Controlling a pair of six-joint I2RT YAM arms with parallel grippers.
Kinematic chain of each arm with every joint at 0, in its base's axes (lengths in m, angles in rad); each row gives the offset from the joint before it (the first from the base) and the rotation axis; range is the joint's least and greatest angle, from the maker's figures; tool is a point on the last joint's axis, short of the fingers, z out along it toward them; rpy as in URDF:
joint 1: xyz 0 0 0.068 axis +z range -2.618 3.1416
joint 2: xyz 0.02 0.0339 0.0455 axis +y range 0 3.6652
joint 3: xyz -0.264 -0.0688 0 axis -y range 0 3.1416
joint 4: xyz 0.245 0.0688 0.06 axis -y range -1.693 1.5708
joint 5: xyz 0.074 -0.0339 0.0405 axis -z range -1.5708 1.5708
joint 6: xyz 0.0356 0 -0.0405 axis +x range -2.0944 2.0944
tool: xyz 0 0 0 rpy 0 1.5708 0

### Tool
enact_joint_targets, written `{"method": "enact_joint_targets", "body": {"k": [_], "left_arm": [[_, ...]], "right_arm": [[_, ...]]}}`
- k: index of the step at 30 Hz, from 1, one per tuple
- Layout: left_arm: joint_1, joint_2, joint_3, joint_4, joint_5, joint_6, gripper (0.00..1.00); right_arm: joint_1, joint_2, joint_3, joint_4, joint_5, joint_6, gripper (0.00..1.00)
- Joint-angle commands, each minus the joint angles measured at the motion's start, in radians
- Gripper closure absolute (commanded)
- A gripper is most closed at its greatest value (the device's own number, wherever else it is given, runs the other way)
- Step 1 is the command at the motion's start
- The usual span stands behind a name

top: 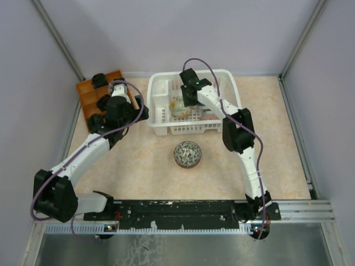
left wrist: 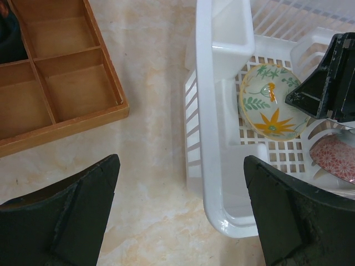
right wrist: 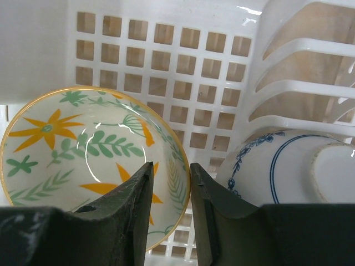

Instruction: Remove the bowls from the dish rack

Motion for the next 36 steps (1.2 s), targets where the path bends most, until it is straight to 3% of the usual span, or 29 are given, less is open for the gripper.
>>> {"method": "enact_joint_targets", "body": {"k": [1, 9, 16, 26, 36], "left_arm": [[0.002, 0.005, -0.002, 0.032, -0.005, 0.007, 0.01], [0.001, 0.0, -0.001, 0.034, -0.008, 0.01, 0.01], [0.002, 0.003, 0.007, 0.031, -0.009, 0.012, 0.01], [0.001, 0.01, 0.017, 0.033, -0.007, 0.015, 0.01], [0.002, 0.012, 0.016, 0.034, -0.008, 0.015, 0.01]], "right_arm": [[-0.003, 0.004, -0.008, 0.036, -0.02, -0.001, 0.68], [-0.005, 0.01, -0.012, 0.042, -0.039, 0.005, 0.79], [-0.008, -0.017, -0.061, 0.082, -0.053, 0.028, 1.0], [-0.02, -0.181, -0.235, 0.293, -0.067, 0.082, 1.0], [-0.023, -0.223, -0.156, 0.261, -0.052, 0.078, 1.0]]}}
